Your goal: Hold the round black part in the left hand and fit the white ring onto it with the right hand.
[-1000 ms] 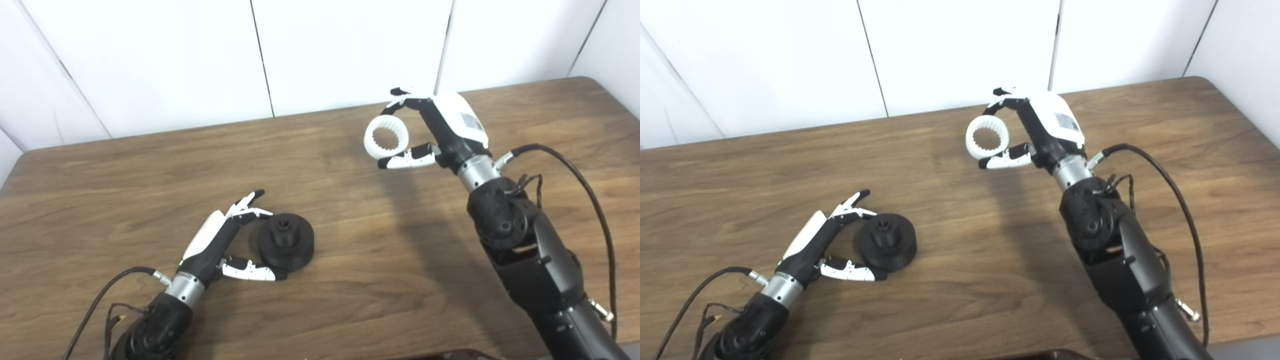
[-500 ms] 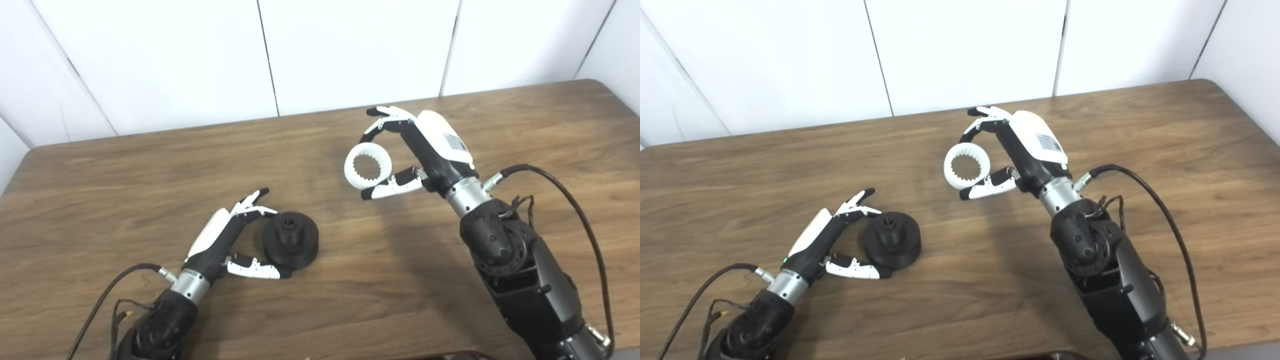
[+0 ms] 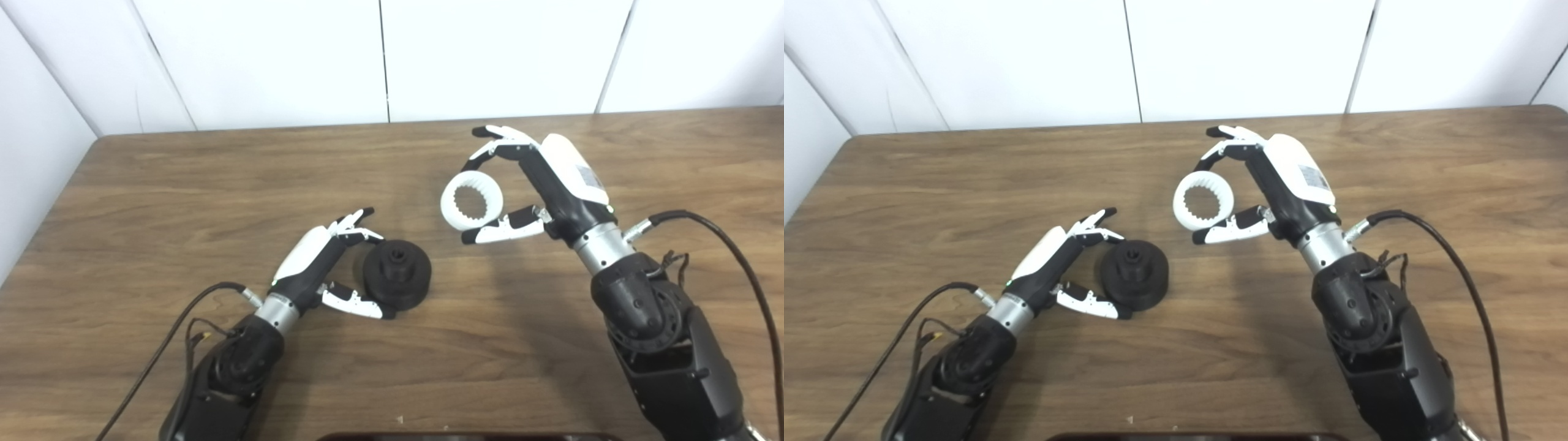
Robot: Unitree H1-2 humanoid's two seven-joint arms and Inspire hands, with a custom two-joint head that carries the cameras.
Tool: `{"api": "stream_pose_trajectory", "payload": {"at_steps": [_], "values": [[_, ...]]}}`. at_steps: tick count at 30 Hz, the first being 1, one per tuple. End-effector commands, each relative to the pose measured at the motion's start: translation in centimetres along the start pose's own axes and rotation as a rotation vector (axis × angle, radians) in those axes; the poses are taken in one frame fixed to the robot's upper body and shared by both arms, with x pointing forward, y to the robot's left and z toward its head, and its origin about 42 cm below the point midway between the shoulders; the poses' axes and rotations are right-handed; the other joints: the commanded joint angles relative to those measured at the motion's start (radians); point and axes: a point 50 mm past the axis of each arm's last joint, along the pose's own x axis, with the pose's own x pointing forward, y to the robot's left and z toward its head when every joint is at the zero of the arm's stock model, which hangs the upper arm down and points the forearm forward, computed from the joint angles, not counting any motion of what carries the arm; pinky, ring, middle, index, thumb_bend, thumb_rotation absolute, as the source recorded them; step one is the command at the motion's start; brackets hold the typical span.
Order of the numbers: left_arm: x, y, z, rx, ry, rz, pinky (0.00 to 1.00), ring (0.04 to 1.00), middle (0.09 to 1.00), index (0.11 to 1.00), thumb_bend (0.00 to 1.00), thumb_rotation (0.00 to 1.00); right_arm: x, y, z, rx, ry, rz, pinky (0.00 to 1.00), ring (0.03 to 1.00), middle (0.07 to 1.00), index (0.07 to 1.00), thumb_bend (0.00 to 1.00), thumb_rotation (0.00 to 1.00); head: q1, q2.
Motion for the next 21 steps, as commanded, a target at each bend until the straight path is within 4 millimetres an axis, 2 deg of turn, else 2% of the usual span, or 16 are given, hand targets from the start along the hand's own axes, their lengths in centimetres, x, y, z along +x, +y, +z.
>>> {"api": "stream_pose_trajectory", "payload": {"at_steps": [1,11,21], "values": [[0.6,-0.7,0.5,0.009,0.013,-0.050,1.00,1.000,1.000,0.636,0.97,0.36,0.8,-1.0,2.0,-0.009,-0.106,-0.030,0.80,0.888,0.860,0.493,0.52,0.16,0.006,0.001],[0.7,-1.1,1.0,0.009,0.012,-0.041,1.00,1.000,1.000,0.630,0.98,0.35,0.3,0.4,3.9,0.086,-0.134,0.028,0.93,0.933,0.875,0.493,0.52,0.16,0.032,0.008],[0.9,-1.5,1.3,-0.006,0.002,-0.034,1.00,1.000,1.000,0.619,0.97,0.35,0.0,2.2,5.0,0.090,-0.138,0.089,0.93,0.917,0.873,0.493,0.52,0.16,0.048,0.015]]}}
